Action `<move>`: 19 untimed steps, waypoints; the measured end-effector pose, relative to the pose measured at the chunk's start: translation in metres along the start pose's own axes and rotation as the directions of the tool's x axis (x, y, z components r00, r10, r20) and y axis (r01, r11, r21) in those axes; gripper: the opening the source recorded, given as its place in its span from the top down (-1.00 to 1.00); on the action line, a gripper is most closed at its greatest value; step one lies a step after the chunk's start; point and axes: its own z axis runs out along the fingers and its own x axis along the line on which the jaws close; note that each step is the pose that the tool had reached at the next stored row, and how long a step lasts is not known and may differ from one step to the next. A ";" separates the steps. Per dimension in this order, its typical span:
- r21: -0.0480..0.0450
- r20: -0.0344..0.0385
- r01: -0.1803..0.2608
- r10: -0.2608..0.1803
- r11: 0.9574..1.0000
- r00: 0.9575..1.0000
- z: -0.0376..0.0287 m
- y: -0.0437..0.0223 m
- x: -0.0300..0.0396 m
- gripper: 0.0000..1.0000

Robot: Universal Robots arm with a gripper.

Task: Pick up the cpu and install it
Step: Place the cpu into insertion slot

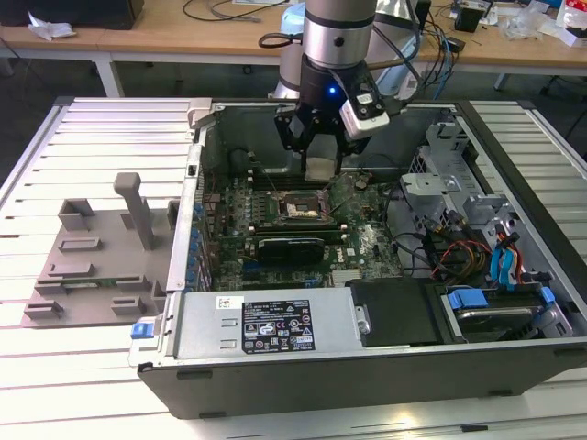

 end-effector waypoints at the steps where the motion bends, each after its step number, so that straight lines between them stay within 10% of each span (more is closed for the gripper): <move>1: 0.001 0.000 -0.020 0.020 1.000 1.000 0.0002 0.0000 0.0000 -0.09; 16: 0.008 0.001 -0.251 0.251 0.968 0.968 0.0018 0.0000 0.0000 -0.09; 19: 0.008 0.002 -0.294 0.294 0.956 0.956 0.0023 0.0000 0.0001 -0.09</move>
